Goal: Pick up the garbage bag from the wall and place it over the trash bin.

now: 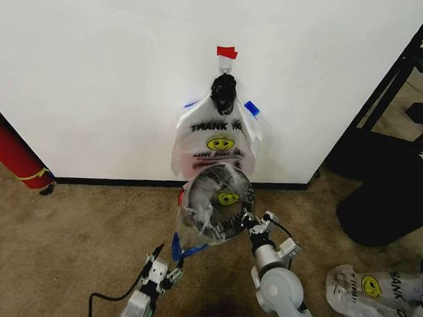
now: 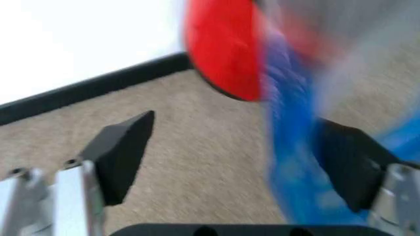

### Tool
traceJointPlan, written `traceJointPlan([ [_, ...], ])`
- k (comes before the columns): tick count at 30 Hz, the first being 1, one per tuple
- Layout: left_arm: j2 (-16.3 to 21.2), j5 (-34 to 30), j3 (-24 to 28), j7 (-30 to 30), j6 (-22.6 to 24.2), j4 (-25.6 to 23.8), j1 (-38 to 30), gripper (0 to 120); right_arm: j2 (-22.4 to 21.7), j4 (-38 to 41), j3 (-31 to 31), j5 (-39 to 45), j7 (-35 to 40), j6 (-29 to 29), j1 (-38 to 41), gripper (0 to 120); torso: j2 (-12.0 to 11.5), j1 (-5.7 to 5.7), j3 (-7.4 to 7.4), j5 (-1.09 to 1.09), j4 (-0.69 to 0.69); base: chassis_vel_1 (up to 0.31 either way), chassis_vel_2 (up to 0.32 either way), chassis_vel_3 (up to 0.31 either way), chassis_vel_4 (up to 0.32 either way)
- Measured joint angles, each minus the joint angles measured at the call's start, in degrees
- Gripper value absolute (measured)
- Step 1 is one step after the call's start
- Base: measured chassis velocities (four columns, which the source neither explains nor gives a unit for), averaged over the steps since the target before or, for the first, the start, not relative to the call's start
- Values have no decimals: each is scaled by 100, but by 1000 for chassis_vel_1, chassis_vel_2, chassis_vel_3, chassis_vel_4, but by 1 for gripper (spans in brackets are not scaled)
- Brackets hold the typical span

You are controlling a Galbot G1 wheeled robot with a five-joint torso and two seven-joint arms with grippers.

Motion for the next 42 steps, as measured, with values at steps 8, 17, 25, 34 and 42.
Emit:
traceJointPlan([
  [8,69,-111,-225,-316,254,-1476,575,100,107,-9,-37,-726,81,519,-55,0,0,0,0,2,3,0,0,0,0],
  [17,185,-5,-54,-135,442,-2079,892,100,187,-10,-141,-1003,104,684,-29,0,0,0,0,2,3,0,0,0,0],
  [25,-10,-218,-68,-377,206,-1559,829,99,204,55,-125,-1006,107,710,-65,0,0,0,0,1,3,0,0,0,0],
  [34,-383,34,342,49,-466,-2258,924,89,201,-108,-186,-1135,188,776,-63,0,0,0,0,3,3,0,0,0,0],
  [42,-557,-137,892,474,-333,-1752,-113,60,57,-55,-489,-1727,130,749,-63,0,0,0,0,1,2,0,0,0,0],
])
